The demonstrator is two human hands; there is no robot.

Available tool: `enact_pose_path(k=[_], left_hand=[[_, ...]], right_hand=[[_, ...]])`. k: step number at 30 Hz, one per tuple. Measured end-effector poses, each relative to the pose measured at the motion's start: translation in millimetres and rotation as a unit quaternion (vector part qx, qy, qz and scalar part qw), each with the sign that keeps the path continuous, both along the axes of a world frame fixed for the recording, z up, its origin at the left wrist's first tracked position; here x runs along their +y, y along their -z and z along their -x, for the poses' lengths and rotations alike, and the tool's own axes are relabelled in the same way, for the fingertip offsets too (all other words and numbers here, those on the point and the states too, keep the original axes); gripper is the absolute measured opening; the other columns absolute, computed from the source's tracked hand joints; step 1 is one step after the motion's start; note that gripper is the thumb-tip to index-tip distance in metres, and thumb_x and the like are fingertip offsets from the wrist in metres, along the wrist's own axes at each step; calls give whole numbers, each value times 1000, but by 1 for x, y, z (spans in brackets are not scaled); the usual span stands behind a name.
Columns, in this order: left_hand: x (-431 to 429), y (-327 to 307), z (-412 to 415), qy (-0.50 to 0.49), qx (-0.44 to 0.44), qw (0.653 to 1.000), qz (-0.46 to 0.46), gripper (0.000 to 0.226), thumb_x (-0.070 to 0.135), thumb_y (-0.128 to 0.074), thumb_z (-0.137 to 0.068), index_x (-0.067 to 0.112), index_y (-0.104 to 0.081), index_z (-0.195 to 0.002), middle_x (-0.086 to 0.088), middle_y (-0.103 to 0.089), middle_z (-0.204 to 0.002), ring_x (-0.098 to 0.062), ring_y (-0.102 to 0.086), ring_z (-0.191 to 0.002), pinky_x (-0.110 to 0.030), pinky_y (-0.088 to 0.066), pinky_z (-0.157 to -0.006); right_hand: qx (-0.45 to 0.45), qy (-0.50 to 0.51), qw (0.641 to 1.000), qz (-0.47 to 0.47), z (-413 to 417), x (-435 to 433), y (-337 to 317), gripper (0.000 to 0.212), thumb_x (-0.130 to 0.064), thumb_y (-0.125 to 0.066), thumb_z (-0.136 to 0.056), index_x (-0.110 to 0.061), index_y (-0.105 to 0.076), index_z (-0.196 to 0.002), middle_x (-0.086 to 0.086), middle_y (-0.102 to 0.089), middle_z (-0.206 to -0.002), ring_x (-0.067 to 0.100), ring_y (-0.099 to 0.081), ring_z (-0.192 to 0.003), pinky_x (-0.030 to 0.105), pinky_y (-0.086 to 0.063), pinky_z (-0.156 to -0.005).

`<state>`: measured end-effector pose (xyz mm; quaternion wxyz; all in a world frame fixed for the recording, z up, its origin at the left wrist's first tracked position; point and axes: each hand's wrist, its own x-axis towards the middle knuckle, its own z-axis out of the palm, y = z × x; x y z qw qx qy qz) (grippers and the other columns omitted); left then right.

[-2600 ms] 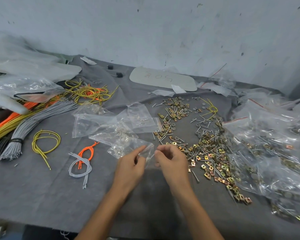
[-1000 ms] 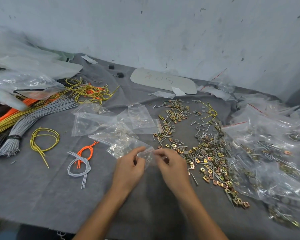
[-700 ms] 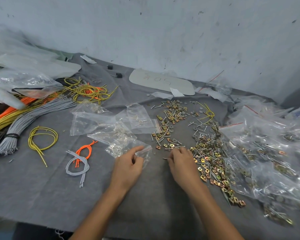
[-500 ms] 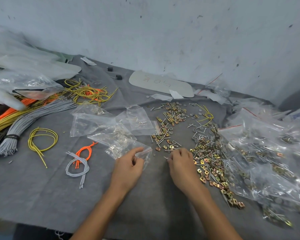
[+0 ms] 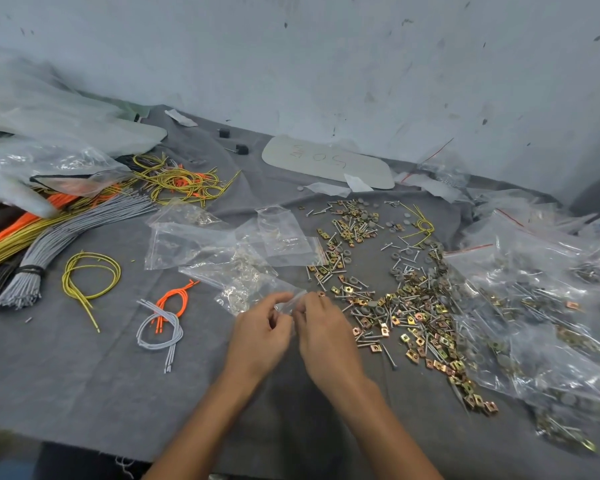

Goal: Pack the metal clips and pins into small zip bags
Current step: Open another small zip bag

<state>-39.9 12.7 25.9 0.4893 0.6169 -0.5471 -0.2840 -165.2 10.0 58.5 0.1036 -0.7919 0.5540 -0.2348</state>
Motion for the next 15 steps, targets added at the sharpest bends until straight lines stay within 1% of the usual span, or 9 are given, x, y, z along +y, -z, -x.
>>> enact_pose_path(k=[2,4,7,9,10,11,13,15], left_hand=[[-1,1,0,2,6,1000,-8,40,37,-46,-73,42,-68,-105,12,-63,-59,-4,-56,-55,-32,-50,-61],[-1,3,0,2,7,1000,-7,39,35,-47,-75,44,-66,-107,9,-66,-64,-6,-60,-60,-34,-52,-64],[-2,4,0,0,11,1000,0,39,30,-50,-77,35,-71,-109,10,-59,-56,-3,-52,-53,-30,-47,-60],[-2,4,-1,-2,13,1000,5,35,28,-52,-78,36,-72,-106,7,-59,-55,-4,-50,-51,-26,-44,-58],[-2,3,0,-2,13,1000,8,34,28,-52,-79,38,-71,-105,4,-60,-57,-7,-52,-52,-26,-45,-57],[-2,3,0,-3,14,1000,8,33,27,-52,-79,37,-71,-105,1,-62,-59,-11,-55,-54,-28,-47,-59],[-2,3,1,-4,18,1000,5,35,26,-53,-80,33,-73,-108,-4,-64,-61,-19,-59,-59,-32,-49,-63],[-3,4,1,-8,15,1000,6,33,23,-55,-81,31,-73,-108,-3,-61,-59,-14,-54,-55,-31,-47,-61]], right_hand=[[-6,2,1000,-10,-3,0,2,17,-24,-46,-103,-13,-55,-112,6,-58,-111,27,-53,-102,34,-36,-84],[-20,-12,1000,-21,-4,1,5,18,-22,-47,-102,-16,-56,-117,5,-59,-112,27,-54,-104,33,-35,-81],[-75,-56,995,-41,2,3,6,30,-14,-48,-100,-23,-55,-128,2,-65,-114,24,-60,-104,37,-46,-87],[-125,-48,990,-32,12,2,5,29,-14,-50,-100,-28,-56,-125,-5,-68,-107,17,-63,-97,35,-49,-84],[-129,-32,991,-22,20,-2,4,26,-15,-50,-100,-28,-58,-121,-6,-68,-106,15,-63,-96,34,-49,-84],[-111,-13,994,-13,29,-8,4,23,-15,-51,-100,-25,-61,-118,-6,-67,-107,16,-61,-98,34,-48,-86],[-26,25,999,-8,50,-24,5,24,-11,-53,-98,-20,-67,-115,0,-63,-113,22,-56,-106,36,-46,-92],[53,50,997,-16,67,-38,5,29,-8,-53,-97,-19,-68,-118,5,-58,-118,27,-50,-110,37,-43,-95]])
